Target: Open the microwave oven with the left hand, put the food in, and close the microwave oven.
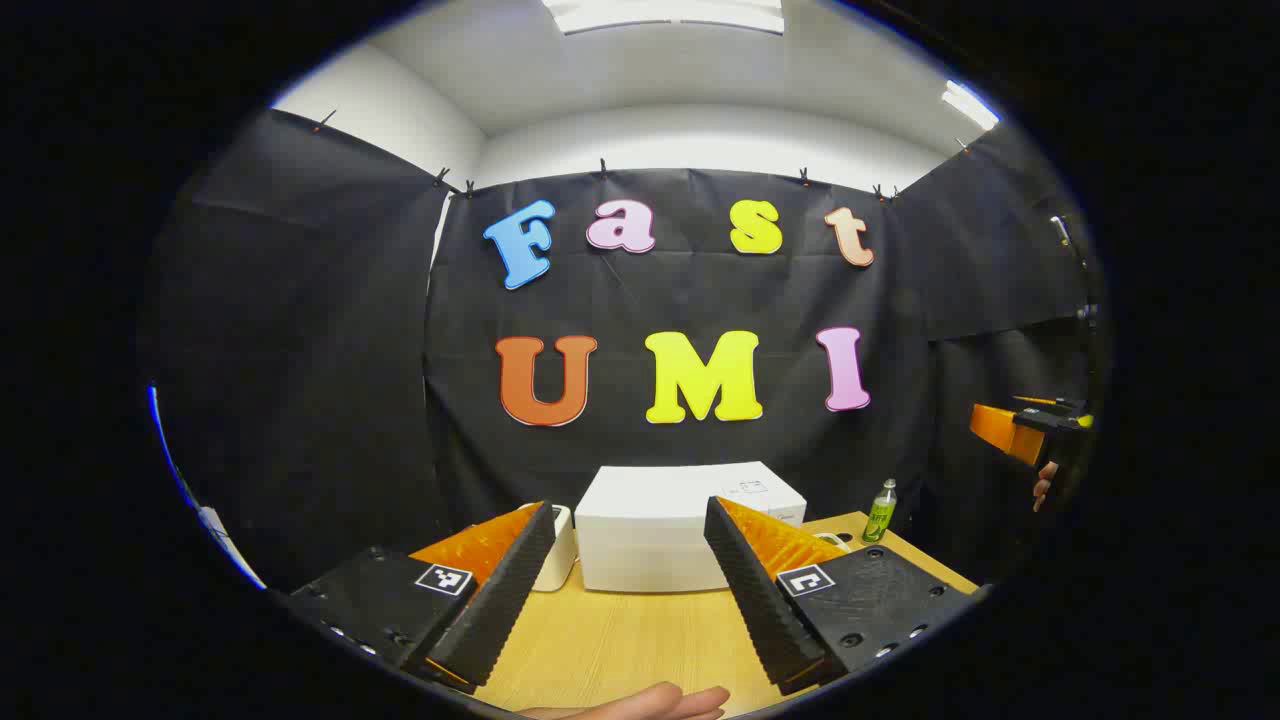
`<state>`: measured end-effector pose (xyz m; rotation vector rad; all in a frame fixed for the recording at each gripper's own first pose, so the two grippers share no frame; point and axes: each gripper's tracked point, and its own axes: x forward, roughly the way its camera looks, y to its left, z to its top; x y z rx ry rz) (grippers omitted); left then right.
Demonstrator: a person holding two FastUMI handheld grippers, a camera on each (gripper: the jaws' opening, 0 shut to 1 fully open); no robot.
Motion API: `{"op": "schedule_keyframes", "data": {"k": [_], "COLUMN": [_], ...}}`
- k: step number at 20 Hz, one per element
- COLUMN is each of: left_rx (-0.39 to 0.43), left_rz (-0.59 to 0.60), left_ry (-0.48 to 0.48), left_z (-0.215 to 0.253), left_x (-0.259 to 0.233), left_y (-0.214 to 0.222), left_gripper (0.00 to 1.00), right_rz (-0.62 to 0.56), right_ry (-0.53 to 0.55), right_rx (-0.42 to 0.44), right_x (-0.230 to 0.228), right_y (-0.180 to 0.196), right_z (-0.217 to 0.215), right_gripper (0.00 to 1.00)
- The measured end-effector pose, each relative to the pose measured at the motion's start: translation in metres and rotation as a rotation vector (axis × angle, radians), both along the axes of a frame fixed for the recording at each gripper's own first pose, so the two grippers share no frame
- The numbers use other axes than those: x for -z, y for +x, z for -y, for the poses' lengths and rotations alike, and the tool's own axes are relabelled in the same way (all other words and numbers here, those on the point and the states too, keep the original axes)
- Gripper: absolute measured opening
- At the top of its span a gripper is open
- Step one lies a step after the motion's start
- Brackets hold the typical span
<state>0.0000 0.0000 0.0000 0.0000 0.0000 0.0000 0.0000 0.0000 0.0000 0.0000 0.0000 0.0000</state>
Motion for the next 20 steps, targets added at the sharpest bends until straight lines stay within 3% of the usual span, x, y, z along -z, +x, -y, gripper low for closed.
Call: {"op": "schedule_keyframes", "data": {"k": [3, 4, 5, 8, 9, 10, 13, 14, 16, 20], "left_rx": [0.016, 0.021, 0.031, 0.049, 0.049, 0.053, 0.060, 0.054, 0.026, -0.021], "left_rz": [-0.004, -0.005, -0.009, -0.010, -0.006, 0.000, -0.009, -0.007, 0.002, 0.021], "left_ry": [0.007, 0.009, 0.007, -0.011, -0.009, -0.010, -0.035, -0.040, -0.028, 0.011], "left_z": [0.005, 0.007, 0.010, 0.014, 0.014, 0.015, 0.016, 0.016, 0.009, 0.006], "left_x": [0.002, 0.001, 0.002, -0.001, -0.003, -0.006, -0.005, -0.006, -0.006, -0.001], "left_y": [-0.001, 0.000, -0.001, 0.005, 0.006, 0.009, 0.023, 0.030, 0.042, 0.071], "left_gripper": [0.83, 0.95, 0.83, 0.83, 0.95, 0.83, 0.83, 0.95, 0.94, 0.94], "right_rz": [-0.013, -0.010, -0.009, 0.004, 0.012, 0.020, 0.035, 0.041, 0.055, 0.055], "right_ry": [-0.001, -0.002, -0.002, -0.001, 0.000, 0.001, -0.004, -0.006, -0.011, -0.033], "right_rx": [-0.016, -0.014, -0.011, -0.007, -0.008, -0.009, -0.004, -0.003, 0.003, 0.011], "right_x": [0.003, 0.002, 0.003, 0.002, 0.001, 0.000, 0.000, 0.001, 0.000, 0.007], "right_y": [-0.001, -0.001, 0.000, 0.002, 0.004, 0.005, 0.009, 0.010, 0.014, 0.027], "right_z": [0.000, 0.002, 0.004, 0.009, 0.010, 0.012, 0.018, 0.021, 0.027, 0.037], "right_gripper": [0.95, 1.00, 1.00, 1.00, 1.00, 0.94, 1.00, 1.00, 0.94, 0.94]}}
